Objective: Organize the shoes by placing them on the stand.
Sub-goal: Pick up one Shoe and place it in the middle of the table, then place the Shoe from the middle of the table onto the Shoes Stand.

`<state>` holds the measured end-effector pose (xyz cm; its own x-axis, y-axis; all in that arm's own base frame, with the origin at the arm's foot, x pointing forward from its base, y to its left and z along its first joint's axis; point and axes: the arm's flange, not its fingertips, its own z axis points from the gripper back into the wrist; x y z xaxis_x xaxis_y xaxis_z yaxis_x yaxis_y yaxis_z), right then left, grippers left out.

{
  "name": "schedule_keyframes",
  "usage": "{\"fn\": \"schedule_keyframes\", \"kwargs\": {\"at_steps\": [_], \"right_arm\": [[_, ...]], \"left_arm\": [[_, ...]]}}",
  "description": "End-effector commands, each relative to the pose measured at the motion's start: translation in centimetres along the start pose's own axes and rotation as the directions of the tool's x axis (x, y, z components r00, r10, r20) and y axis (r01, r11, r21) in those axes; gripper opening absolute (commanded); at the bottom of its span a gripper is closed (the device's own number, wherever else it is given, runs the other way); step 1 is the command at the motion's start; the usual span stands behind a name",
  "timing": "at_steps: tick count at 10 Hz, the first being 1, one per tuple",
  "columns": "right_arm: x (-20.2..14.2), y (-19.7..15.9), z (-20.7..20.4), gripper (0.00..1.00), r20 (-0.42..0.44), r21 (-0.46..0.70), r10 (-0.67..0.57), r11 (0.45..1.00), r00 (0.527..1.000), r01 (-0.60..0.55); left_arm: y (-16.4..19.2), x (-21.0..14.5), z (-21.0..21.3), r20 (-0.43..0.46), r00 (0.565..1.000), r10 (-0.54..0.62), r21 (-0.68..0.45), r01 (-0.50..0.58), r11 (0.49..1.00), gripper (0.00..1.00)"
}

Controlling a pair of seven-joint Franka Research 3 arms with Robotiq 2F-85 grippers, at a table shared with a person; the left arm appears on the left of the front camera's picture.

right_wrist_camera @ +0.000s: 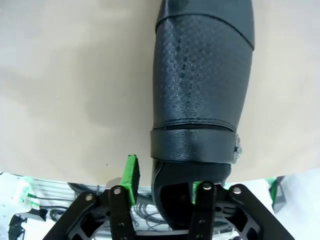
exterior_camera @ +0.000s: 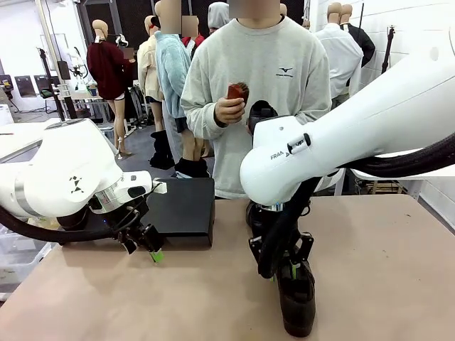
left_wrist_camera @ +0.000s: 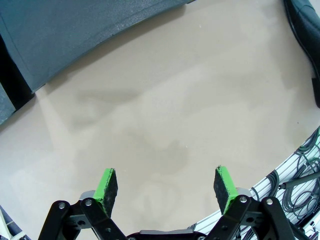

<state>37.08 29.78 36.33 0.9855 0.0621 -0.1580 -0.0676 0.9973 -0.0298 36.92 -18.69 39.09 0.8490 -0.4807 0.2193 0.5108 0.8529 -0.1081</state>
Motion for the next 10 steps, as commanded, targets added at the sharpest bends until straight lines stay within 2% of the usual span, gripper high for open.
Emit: {"fn": "schedule_keyframes", "kwargs": {"at_steps": [1, 7, 8, 10], "right_arm": [[0.1, -0.3, 0.9, 1.0, 0.013, 0.06, 0.0, 0.998, 1.0, -0.001], [0.0, -2.2, 1.8, 1.0, 0.01, 0.158, -0.025, 0.987, 1.0, 0.023], [0.2, -1.2, 2.4, 1.0, 0.016, 0.093, -0.032, 0.995, 0.999, 0.031], [0.2, -1.2, 2.4, 1.0, 0.016, 0.093, -0.032, 0.995, 0.999, 0.031]], "left_arm": [[-0.1, -0.2, 0.1, -0.007, 1.0, 0.0, 0.005, 0.0, 1.0, 1.0], [-0.1, -0.2, 0.1, -0.007, 1.0, 0.0, 0.005, 0.0, 1.0, 1.0], [-0.1, -0.2, 0.1, -0.007, 1.0, 0.0, 0.005, 0.0, 1.0, 1.0], [-0.1, -0.2, 0.1, -0.007, 1.0, 0.0, 0.005, 0.0, 1.0, 1.0]]}}
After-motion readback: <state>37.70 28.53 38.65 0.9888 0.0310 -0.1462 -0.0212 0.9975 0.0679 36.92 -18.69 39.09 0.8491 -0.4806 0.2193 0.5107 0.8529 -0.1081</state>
